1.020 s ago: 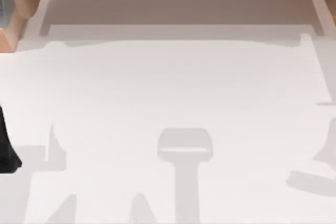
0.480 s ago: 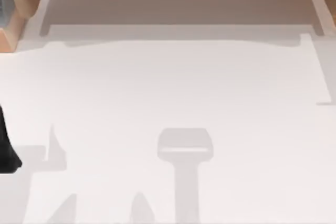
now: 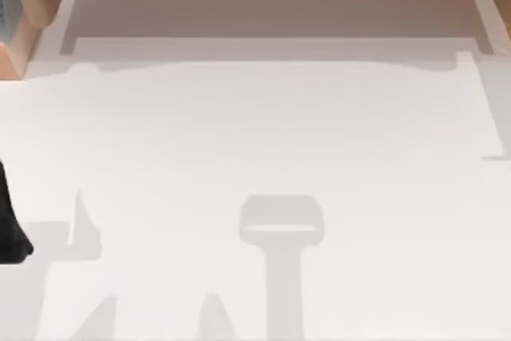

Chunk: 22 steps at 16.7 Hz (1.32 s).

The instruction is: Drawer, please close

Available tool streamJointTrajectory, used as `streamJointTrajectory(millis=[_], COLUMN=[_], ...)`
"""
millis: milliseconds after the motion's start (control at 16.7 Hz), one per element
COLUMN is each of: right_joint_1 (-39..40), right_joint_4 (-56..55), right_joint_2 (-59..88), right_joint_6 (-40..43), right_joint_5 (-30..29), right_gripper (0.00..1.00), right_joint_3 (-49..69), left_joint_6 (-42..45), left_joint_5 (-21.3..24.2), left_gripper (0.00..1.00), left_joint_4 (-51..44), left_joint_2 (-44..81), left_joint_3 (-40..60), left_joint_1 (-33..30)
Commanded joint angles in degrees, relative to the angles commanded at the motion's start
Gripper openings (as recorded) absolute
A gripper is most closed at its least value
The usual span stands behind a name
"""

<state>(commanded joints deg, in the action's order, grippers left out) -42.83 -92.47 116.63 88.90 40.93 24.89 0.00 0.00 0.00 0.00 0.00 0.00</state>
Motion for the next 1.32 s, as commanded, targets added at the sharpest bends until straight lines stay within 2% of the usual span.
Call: streamJointTrajectory(millis=[780, 1320], right_joint_1=[3.36, 3.36], right_joint_4=[3.16, 3.16], right_joint_2=[1.44, 1.44], right_joint_6=[0.07, 0.07], right_joint_5=[-3.38, -3.38], right_gripper=[1.00, 0.32], right_joint_3=[4.51, 4.51], left_joint_6=[0.00, 0.00], left_joint_5=[0.00, 0.00], left_gripper=[1.00, 1.00], left_joint_4=[0.00, 0.00], left_joint_2=[0.00, 0.00], left_joint_3=[0.00, 0.00], left_joint_1=[0.00, 0.00])
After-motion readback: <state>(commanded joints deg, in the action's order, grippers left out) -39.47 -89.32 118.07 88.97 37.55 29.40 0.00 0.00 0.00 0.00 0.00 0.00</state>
